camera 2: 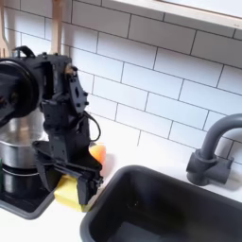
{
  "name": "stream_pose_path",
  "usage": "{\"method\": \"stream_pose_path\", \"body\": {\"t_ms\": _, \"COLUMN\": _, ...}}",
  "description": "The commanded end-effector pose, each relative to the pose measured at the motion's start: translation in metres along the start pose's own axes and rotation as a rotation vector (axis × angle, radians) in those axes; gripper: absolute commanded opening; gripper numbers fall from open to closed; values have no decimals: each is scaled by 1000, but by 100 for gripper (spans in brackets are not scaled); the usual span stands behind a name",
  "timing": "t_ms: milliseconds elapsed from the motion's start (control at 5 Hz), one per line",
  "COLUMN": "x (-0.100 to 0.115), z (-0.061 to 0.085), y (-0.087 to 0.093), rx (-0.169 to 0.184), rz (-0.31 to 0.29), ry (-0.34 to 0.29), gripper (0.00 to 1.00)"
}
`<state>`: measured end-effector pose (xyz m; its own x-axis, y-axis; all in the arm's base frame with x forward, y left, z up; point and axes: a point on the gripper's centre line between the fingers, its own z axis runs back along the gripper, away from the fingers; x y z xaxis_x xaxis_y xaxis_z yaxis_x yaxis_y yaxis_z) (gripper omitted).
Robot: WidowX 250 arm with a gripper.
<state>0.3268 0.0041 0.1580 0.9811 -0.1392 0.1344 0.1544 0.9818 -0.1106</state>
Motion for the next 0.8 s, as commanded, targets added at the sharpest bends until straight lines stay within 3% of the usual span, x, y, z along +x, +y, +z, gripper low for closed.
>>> {"method": "stream_pose_path", "body": {"t_ms": 0, "x": 3, "z": -4, "y": 0, "rx": 46, "rz": 20, "ry": -12, "gripper": 100}}
{"method": "stream_pose_path", "body": {"t_ms": 600, "x": -3, "z": -16, "y": -1, "rx": 33, "rz": 19, "ry": -3, "gripper": 100}}
